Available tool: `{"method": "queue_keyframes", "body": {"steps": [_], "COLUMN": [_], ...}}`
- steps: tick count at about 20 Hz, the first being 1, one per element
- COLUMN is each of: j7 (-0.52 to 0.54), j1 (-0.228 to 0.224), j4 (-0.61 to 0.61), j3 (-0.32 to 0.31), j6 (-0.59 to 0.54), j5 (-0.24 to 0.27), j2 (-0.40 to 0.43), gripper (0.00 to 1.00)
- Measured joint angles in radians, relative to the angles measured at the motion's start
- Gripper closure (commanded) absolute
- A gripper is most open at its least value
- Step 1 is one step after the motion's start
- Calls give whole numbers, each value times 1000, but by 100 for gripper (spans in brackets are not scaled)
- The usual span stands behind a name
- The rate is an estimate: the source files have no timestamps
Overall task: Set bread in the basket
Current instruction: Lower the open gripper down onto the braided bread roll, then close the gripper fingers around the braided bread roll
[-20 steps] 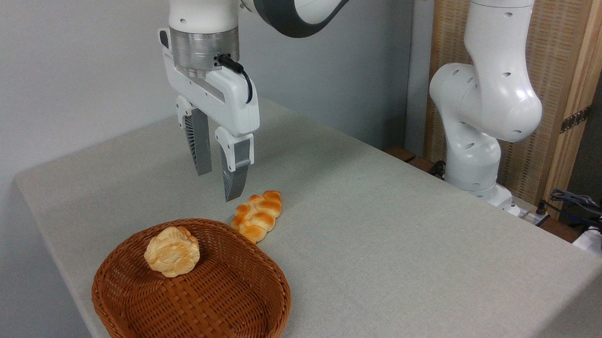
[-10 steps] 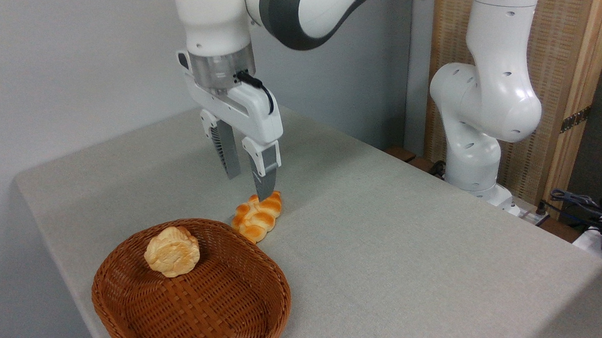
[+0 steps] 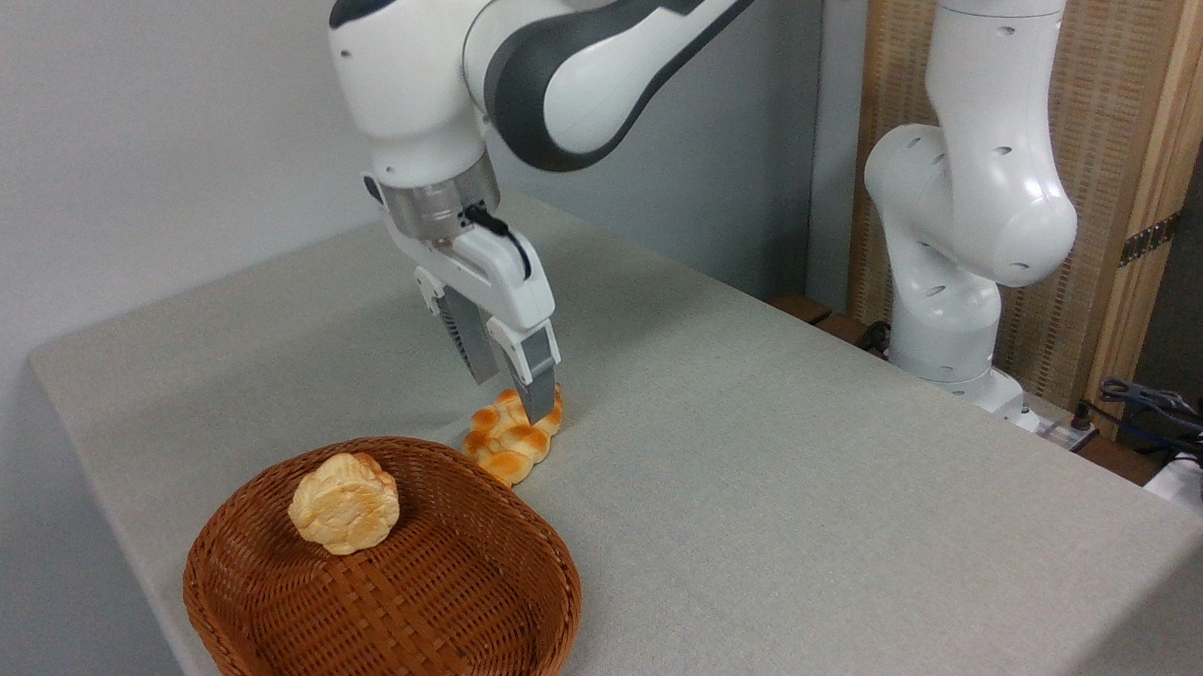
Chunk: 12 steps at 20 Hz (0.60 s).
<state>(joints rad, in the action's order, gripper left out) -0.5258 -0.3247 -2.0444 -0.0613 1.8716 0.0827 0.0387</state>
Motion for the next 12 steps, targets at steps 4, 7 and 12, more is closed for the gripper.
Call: {"method": "queue_keyframes", "body": {"steps": [4,7,12], "j7": [0,0,0], "j1": [-2,-2,-2], "j4": [0,0,0], "j3": [0,0,0], "j6": [33,45,45], "j5": [0,0,0], "j2": [-40,-60,-68], "gripper": [0,0,8]}}
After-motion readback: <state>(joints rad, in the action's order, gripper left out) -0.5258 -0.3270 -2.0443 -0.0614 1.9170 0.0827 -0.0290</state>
